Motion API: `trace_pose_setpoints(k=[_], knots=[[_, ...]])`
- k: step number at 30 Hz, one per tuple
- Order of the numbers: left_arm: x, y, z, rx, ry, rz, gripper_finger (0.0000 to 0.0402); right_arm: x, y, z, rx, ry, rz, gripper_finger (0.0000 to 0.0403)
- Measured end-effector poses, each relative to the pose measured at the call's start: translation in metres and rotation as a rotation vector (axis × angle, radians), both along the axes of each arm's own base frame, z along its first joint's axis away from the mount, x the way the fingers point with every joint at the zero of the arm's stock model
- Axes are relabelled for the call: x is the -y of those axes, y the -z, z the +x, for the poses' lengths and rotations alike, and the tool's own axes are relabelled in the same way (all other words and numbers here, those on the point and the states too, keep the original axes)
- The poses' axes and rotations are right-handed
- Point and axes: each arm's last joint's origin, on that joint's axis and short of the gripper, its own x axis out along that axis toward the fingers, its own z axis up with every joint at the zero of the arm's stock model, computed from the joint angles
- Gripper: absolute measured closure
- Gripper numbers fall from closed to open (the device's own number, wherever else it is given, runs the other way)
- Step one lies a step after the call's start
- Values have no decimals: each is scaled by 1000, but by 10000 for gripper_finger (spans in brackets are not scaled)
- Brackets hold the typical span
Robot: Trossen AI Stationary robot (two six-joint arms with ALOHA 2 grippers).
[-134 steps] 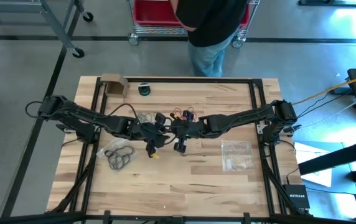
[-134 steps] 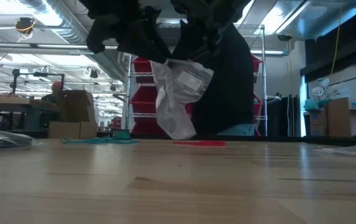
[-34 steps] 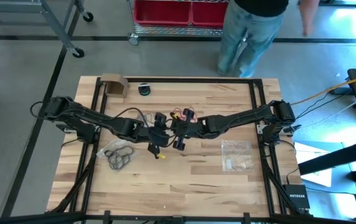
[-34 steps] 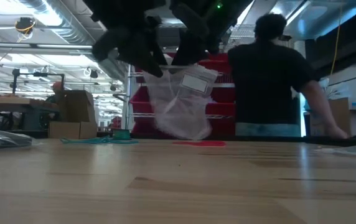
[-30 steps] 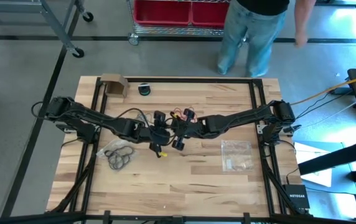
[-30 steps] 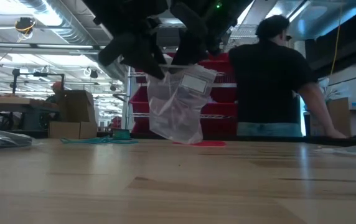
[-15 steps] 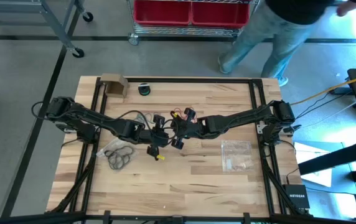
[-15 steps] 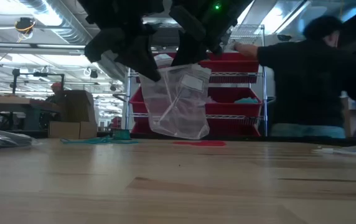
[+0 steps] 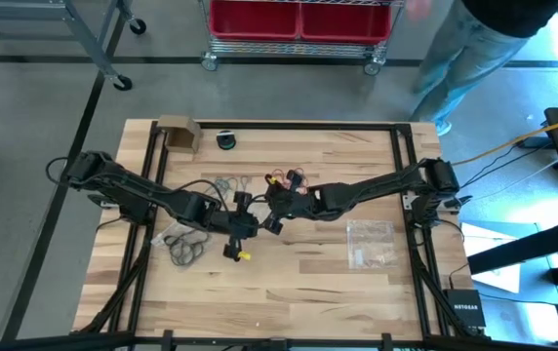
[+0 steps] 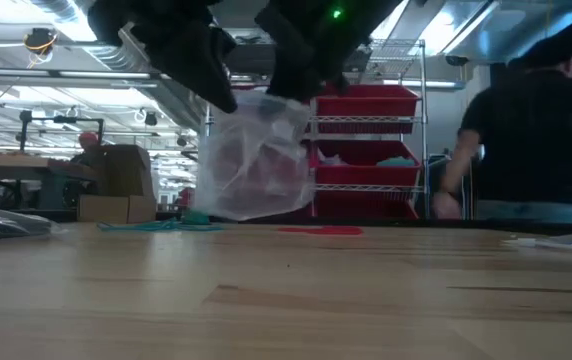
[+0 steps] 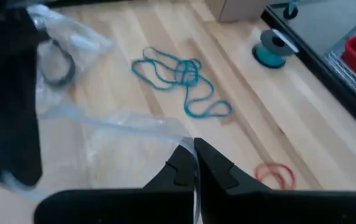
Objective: Sort rubber bands
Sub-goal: Put the red rubber band into the transparent zip bag
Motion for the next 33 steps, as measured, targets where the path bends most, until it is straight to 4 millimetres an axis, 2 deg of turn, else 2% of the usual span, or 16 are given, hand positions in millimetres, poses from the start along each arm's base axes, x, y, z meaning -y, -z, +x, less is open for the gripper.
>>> trace_pose_setpoints(k=[6,15,22,28,33], knots=[[-7,1,0,-7,-72,2,398,-1,23,13,2,-7,25,402],[-15,10,-12,-131,-216,-27,397,6,37,17,-10,33,100,402],[-14,7,-10,-126,-156,-18,397,21,35,18,10,40,213,402],[-18,-16,0,-70,-153,-63,397,36,19,14,10,-92,300,402],[-31,-18,3,-70,-182,-75,396,57,20,12,-17,-182,479,402]])
